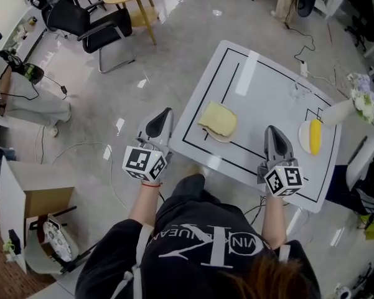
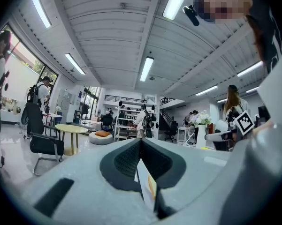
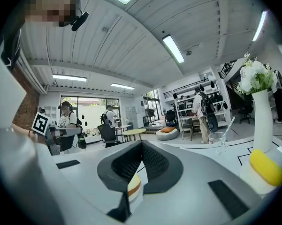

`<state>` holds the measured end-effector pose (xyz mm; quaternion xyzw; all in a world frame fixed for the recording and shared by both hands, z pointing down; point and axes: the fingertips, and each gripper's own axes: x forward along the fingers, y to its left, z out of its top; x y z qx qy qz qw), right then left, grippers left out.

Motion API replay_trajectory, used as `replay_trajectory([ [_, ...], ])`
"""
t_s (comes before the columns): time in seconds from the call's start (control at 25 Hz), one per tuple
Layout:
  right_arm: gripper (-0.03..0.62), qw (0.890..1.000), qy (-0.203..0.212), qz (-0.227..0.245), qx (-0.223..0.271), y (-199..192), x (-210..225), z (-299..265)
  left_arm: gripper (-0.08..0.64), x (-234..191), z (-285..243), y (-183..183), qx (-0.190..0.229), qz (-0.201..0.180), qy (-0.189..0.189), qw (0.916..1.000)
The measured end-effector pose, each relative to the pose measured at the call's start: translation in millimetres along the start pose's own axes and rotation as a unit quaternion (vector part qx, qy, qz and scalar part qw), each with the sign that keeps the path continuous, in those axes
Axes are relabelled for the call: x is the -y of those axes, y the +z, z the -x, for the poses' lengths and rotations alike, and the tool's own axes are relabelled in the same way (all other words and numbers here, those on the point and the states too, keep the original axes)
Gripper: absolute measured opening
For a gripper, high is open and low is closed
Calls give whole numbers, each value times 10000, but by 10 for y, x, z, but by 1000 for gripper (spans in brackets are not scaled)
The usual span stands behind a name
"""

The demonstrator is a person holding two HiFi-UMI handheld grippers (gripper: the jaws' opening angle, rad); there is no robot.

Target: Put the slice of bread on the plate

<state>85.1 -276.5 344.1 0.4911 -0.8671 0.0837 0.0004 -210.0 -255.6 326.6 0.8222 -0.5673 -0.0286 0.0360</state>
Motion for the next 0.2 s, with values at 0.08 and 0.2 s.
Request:
replay_trajectory([
  [0.08, 0, 10000, -10, -13, -28, -14, 5, 13, 5, 6, 0, -11, -22, 17, -5, 10000],
  [0.2, 0, 10000, -30, -37, -79, -45, 10, 41, 5, 20, 14, -30, -62, 42, -4, 10000],
])
